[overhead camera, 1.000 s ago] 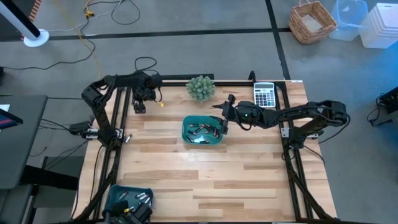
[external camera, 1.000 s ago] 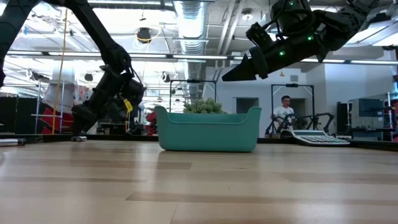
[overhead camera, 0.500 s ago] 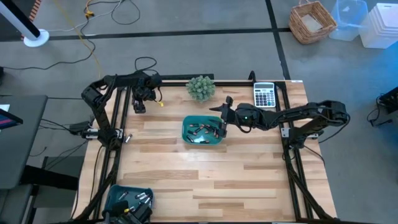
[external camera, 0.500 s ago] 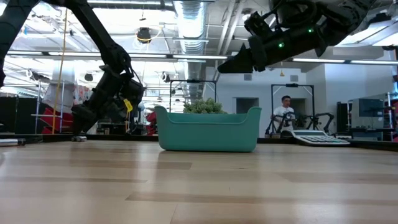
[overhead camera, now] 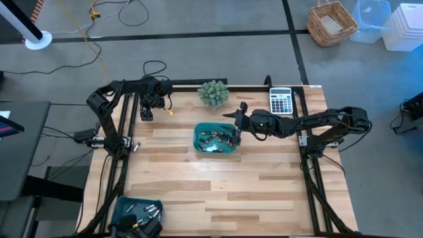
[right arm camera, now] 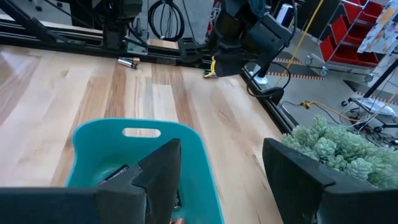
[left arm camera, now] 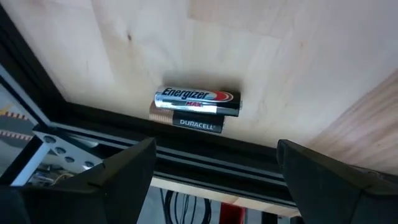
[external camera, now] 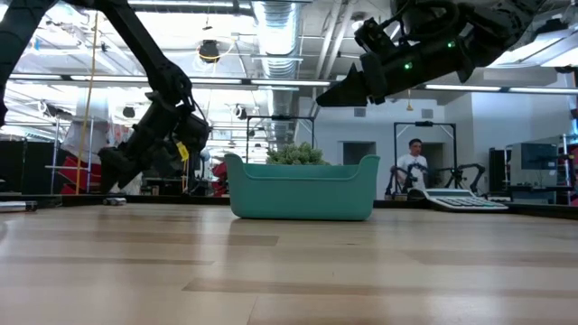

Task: Sort batteries
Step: Put the silver battery into the blue bin

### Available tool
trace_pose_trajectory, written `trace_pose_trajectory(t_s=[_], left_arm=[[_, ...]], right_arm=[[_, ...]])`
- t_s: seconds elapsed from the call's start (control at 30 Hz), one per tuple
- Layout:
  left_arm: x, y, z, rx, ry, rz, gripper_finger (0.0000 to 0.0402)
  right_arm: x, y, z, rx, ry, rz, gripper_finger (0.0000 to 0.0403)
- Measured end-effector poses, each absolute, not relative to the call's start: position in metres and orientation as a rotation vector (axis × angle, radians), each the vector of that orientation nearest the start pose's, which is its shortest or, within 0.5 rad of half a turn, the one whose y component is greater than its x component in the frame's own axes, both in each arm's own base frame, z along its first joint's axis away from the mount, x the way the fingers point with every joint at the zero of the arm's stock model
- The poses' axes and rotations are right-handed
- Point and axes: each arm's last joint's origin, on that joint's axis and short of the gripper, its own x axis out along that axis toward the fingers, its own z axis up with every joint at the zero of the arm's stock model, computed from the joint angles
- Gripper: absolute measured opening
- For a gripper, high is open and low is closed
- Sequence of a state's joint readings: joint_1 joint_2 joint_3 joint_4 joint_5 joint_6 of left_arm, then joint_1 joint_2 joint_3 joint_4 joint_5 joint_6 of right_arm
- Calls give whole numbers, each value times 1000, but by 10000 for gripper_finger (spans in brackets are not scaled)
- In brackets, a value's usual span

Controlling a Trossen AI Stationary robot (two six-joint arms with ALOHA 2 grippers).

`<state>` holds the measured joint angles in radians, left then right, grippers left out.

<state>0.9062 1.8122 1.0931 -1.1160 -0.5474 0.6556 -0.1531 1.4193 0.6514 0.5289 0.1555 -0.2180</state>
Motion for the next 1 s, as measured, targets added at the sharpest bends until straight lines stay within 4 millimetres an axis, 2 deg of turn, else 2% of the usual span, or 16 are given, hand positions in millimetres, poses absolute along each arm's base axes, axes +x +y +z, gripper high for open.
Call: trace_pose_trajectory(t_s=[0.17,0.4,0.53,0.63,0.87,1.0], left_arm=[[165,235,155,36,2114,326,329],[182,251,182,76,2014,376,329],[175,257,185,72,2028,351,329],[172,261,177,32,2074,340,329],[169,263,138,-65,2265,220,329],[170,267,140,-71,2236,246,329]], right_arm=[[288,-49,215,-216,272,-280,240],[288,-49,215,-215,269,-282,240],[287,-51,215,-207,270,-288,240],[287,-51,215,-207,270,-288,240],[287,-50,215,-204,271,-286,240],[287,-50,215,-200,270,-287,240]])
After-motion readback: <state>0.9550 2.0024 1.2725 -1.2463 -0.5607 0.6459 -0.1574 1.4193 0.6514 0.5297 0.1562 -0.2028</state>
